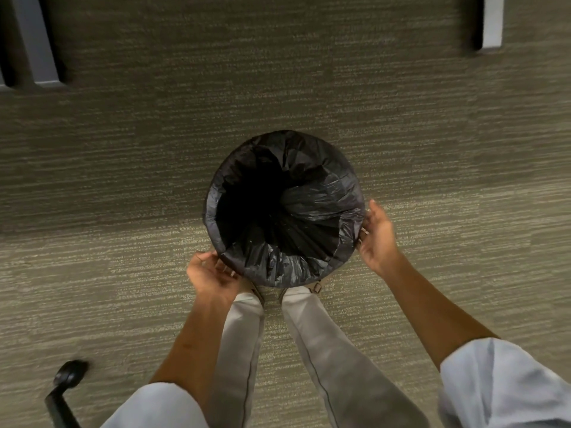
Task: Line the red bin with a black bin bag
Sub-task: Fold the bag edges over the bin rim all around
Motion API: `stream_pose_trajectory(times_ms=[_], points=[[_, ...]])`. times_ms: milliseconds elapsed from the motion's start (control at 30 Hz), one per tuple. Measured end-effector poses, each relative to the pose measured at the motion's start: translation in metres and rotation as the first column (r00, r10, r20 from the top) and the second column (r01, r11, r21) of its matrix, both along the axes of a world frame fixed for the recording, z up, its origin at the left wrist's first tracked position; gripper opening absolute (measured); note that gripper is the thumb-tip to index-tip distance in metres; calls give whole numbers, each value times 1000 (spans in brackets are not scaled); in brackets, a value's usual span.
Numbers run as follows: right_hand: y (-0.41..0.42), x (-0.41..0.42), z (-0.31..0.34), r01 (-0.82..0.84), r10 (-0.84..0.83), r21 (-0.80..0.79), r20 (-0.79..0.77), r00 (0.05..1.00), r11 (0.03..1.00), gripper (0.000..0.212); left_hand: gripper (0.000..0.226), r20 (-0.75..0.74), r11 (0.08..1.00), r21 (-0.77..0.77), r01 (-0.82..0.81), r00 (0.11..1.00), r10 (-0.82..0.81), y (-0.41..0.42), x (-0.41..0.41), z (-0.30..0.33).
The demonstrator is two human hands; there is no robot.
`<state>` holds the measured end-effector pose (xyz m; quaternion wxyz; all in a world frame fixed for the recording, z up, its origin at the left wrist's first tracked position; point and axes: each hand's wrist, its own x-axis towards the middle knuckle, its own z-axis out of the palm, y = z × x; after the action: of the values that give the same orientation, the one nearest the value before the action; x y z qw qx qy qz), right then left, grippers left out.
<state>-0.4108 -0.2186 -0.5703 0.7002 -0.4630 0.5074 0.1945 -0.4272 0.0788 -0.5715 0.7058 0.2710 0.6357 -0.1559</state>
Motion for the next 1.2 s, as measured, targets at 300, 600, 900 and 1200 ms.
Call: stream_pose_trajectory(times_ms=[300, 600, 900, 1200], points=[[-20, -30, 1, -305, 295, -144, -87, 952, 941, 12, 30, -75, 630, 324, 706, 683, -727, 30, -3, 2], [-24, -24, 2, -288, 283, -44, -91, 955, 957, 27, 56, 62, 721, 124, 681, 720, -691, 38, 16, 10], [-32, -18, 4, -243, 238, -128, -52, 970, 962, 22, 64, 118, 823, 69, 563, 815, -567, 15, 24, 16], [-79, -12, 22, -187, 178, -168, -68, 982, 968, 16, 55, 114, 743, 147, 653, 735, -669, -51, 69, 36]])
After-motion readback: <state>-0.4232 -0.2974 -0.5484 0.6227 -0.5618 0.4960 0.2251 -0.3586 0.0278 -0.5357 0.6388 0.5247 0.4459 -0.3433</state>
